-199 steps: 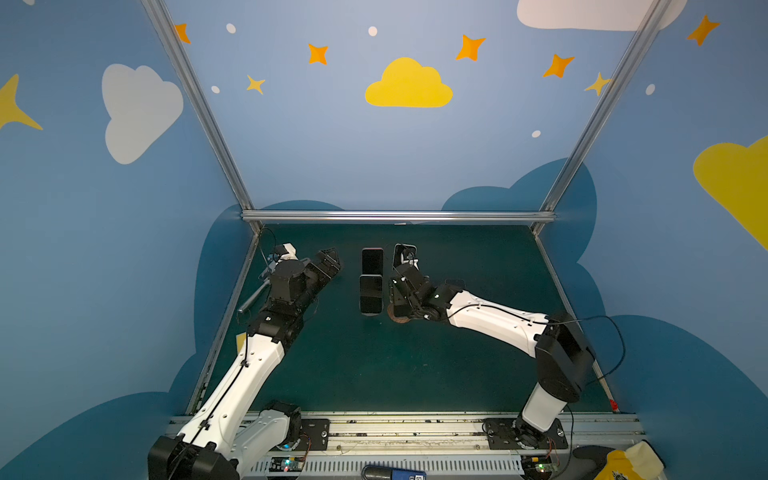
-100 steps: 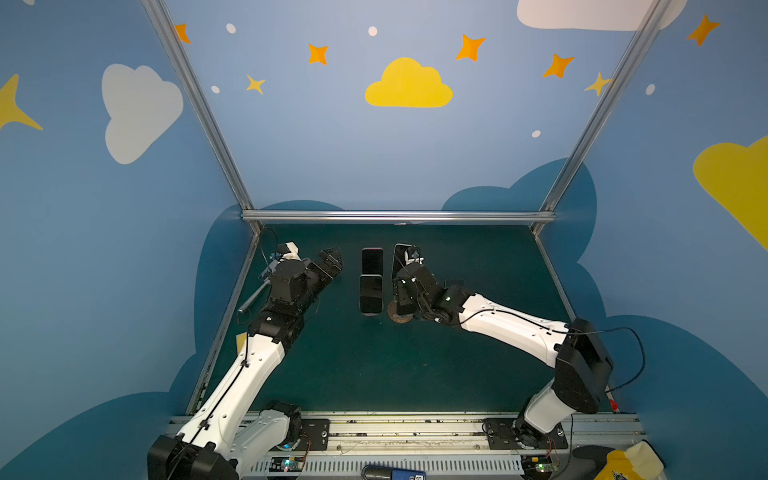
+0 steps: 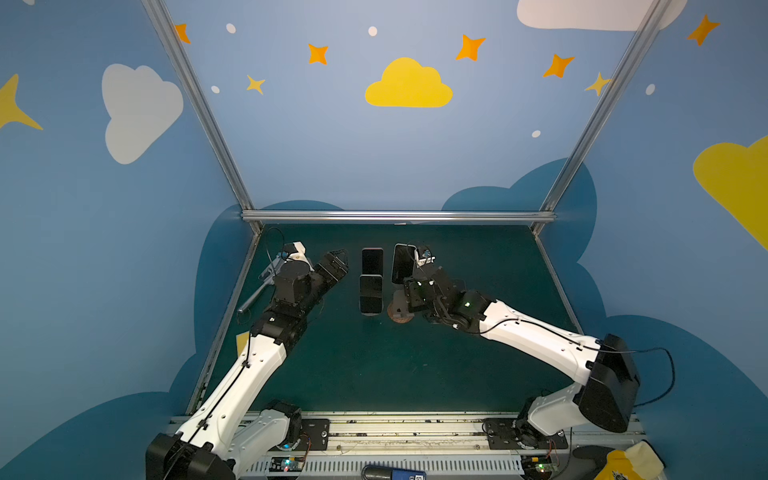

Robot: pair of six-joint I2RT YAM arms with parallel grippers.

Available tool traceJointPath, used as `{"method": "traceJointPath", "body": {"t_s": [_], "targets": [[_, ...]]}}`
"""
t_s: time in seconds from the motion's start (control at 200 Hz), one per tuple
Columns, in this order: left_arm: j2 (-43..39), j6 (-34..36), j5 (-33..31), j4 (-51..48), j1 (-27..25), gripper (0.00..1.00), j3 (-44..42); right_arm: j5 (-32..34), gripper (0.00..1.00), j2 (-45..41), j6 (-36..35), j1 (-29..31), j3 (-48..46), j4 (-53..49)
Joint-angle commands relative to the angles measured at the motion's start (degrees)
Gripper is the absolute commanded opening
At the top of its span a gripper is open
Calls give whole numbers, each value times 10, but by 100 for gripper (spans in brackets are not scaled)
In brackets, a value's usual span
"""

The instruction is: Remove the phone from the phone stand

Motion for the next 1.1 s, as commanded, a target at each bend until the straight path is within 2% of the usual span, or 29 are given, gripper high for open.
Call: {"method": "traceJointPath", "body": {"t_s": [0.0,0.441,0.606,1.096], "targets": [[-1,12,4,10,-5,100,10,25,65,-49,-19,-22,-9,-5],[9,11,7,8,-9,100,11,5,64,-194,-57,-159,-107,-57],[11,8,10,5,-9,100,14,-13,64,-242,-70,-225,-139,-42],[13,6,10,9,-10,100,10,-132,64,-212,-117,-364,-190,42]]}}
